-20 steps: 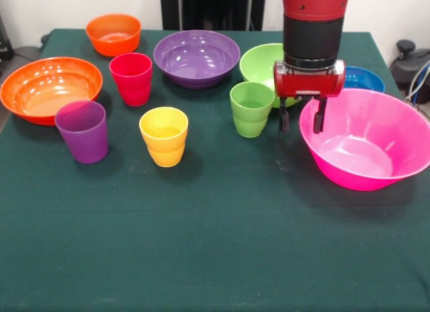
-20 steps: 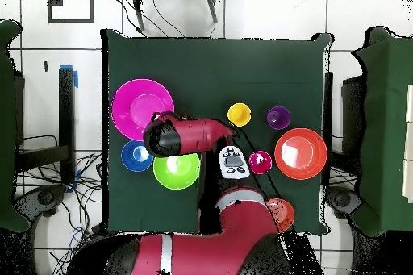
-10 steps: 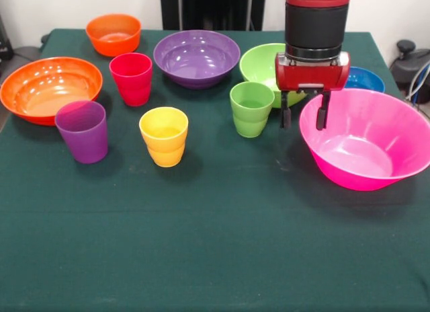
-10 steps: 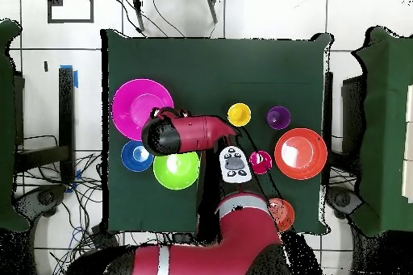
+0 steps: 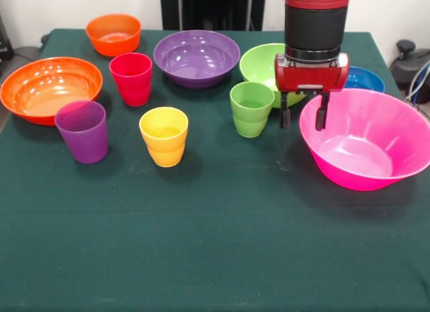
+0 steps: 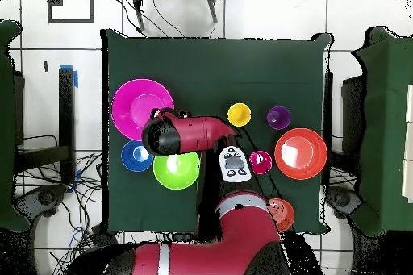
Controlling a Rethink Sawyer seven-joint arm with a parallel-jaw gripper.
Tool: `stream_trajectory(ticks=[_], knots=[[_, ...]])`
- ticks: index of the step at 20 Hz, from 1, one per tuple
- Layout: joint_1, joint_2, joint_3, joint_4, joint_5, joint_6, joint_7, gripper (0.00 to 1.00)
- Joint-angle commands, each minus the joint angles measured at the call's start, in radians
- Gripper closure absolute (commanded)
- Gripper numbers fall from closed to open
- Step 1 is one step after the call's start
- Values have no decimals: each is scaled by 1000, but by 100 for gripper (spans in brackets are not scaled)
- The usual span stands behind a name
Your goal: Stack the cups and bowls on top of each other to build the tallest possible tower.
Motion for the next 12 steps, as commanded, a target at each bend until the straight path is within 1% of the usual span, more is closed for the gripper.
stream_trajectory(ticks=[1, 6, 12], knots=[[18, 60, 19, -4, -58, 36, 26, 0], [21, 93, 15, -19, -61, 5, 33, 0], [17, 90, 21, -20, -57, 19, 27, 0]])
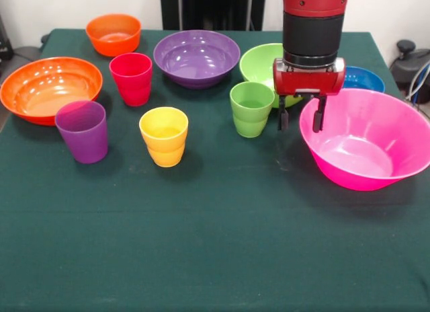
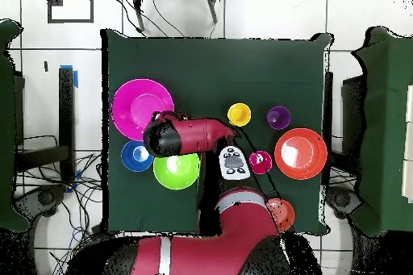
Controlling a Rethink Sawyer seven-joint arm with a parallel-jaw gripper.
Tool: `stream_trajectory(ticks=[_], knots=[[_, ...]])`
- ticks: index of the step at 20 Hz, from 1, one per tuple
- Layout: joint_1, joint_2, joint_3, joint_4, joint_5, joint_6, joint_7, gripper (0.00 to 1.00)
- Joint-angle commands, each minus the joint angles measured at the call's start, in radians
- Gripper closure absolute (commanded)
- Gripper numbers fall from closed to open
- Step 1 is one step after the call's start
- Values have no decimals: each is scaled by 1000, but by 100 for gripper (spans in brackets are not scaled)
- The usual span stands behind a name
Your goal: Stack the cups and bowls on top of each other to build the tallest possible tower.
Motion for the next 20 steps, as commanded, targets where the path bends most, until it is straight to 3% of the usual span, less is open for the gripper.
stream_trajectory(ticks=[1, 20], knots=[[11, 62, 30, -19, -58, 27, 20, 100], [8, 67, 34, -27, -60, 16, 19, 100]])
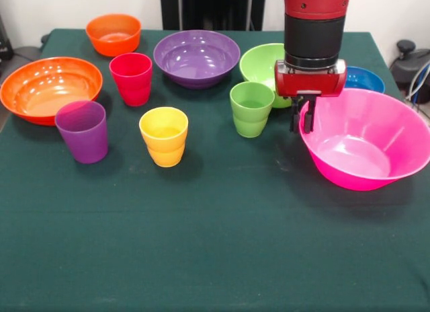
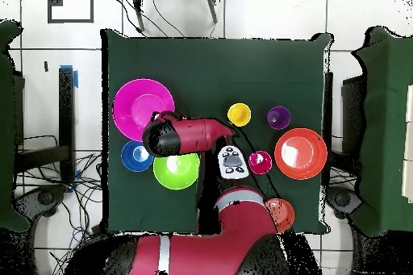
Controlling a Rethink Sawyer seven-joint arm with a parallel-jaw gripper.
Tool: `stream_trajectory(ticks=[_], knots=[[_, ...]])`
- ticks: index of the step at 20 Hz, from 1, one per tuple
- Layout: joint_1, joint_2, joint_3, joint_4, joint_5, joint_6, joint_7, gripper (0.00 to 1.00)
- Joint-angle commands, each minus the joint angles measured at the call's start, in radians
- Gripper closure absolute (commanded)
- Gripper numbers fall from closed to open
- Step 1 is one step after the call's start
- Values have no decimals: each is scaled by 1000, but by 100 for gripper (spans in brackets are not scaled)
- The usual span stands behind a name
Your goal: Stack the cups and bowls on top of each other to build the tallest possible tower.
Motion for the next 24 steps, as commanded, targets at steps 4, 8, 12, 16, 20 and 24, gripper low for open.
stream_trajectory(ticks=[4, 8, 12, 16, 20, 24], knots=[[-2, 61, 39, -17, -63, 9, 17, 0], [-13, 59, 50, -18, -61, 24, 6, 0], [0, 48, 34, -20, -50, 43, 19, 0], [-3, 47, 40, -22, -49, 47, 14, 0], [-7, 42, 43, -12, -52, 40, 14, 0], [-8, 26, 47, 2, -50, 45, 15, 0]])
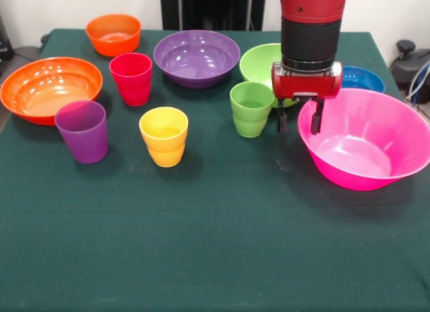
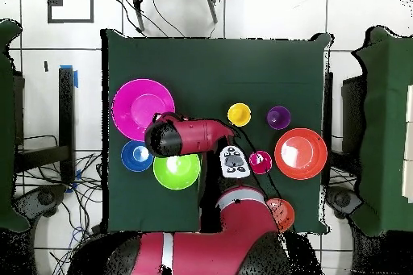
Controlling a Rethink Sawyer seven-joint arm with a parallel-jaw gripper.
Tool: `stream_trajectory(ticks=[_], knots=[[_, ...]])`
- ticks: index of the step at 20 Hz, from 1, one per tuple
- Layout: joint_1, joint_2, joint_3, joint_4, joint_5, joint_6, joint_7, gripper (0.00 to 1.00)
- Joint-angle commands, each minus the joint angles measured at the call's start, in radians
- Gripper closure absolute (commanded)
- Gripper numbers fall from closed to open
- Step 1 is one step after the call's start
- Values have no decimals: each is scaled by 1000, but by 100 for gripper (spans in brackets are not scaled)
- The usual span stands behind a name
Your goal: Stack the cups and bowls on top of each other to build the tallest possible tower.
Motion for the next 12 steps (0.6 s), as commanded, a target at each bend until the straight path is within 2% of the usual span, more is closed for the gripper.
stream_trajectory(ticks=[1, 12], knots=[[-3, 9, 48, 4, -49, 49, 14, 0], [-8, -6, 51, 15, -51, 54, 9, 0]])
